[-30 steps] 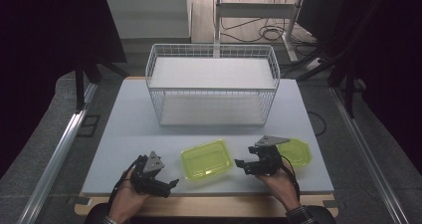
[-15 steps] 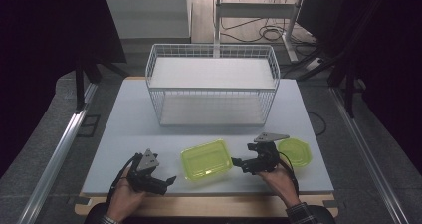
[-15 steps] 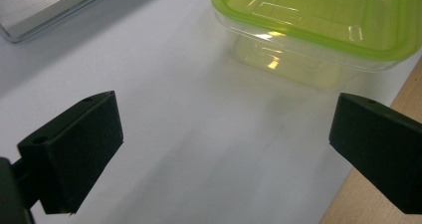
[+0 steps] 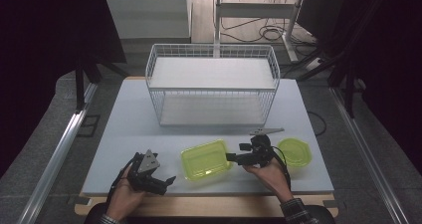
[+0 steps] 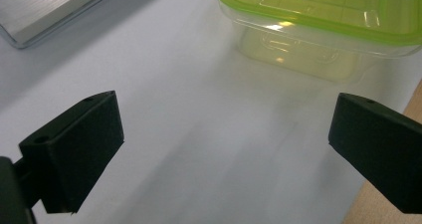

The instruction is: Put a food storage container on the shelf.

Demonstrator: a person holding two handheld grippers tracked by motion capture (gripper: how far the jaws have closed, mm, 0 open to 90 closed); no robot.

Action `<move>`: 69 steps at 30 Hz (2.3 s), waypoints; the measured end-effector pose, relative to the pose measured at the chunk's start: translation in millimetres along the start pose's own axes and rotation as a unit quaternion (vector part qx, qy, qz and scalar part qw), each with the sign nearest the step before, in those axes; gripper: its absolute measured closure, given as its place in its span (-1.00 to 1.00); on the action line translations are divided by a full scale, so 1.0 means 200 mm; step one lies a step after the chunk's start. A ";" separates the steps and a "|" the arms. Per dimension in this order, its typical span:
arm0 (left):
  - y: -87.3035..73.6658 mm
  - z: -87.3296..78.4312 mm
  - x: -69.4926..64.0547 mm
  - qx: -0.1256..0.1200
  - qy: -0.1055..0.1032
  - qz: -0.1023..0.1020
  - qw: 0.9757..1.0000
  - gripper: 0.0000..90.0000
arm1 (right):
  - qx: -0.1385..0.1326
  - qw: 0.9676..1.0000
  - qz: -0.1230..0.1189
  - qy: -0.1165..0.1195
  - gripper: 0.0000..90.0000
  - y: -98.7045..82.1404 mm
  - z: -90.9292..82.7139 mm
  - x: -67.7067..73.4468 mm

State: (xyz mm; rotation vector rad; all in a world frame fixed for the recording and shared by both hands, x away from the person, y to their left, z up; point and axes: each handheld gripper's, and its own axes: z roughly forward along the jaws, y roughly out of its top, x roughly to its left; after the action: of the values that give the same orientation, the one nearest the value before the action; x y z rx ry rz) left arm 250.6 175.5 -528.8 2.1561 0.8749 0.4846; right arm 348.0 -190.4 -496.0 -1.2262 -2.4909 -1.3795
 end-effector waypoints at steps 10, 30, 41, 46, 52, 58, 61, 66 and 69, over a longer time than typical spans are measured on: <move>0.00 0.01 -0.01 0.012 0.001 0.007 1.000 -0.98 | 0.035 0.998 0.049 0.027 0.21 0.06 0.12 -0.05; 0.00 0.02 -0.01 0.021 0.008 0.017 1.000 -0.97 | 0.064 0.980 0.158 0.100 0.78 0.07 0.14 -0.10; 0.00 0.02 0.00 0.019 0.012 0.007 1.000 -0.97 | 0.022 0.978 0.173 0.114 0.78 0.11 0.06 -0.10; -0.01 0.02 0.00 0.024 0.014 0.004 1.000 -0.97 | 0.006 0.977 0.180 0.114 0.78 0.14 0.02 -0.10; -0.01 0.02 0.00 0.027 0.015 0.003 1.000 -0.97 | -0.010 0.977 0.182 0.114 0.78 0.18 -0.02 -0.11; -0.01 0.03 0.00 0.034 0.015 0.007 0.999 -0.97 | -0.027 0.976 0.182 0.114 0.78 0.23 -0.06 -0.10; -0.01 0.03 0.00 0.036 0.015 0.008 0.999 -0.97 | -0.033 0.976 0.182 0.115 0.78 0.26 -0.07 -0.10; -0.01 0.03 0.00 0.037 0.015 0.008 0.999 -0.98 | -0.043 0.976 0.179 0.118 0.78 0.30 -0.10 -0.09; -0.01 0.03 0.00 0.038 0.015 0.009 0.999 -0.98 | -0.048 0.976 0.178 0.118 0.78 0.33 -0.11 -0.08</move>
State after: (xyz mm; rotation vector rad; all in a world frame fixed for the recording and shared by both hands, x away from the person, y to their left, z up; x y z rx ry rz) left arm 253.5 173.3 -534.3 2.2320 0.9051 0.5009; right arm 395.2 -197.0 -443.1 -1.3524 -1.9550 -1.4599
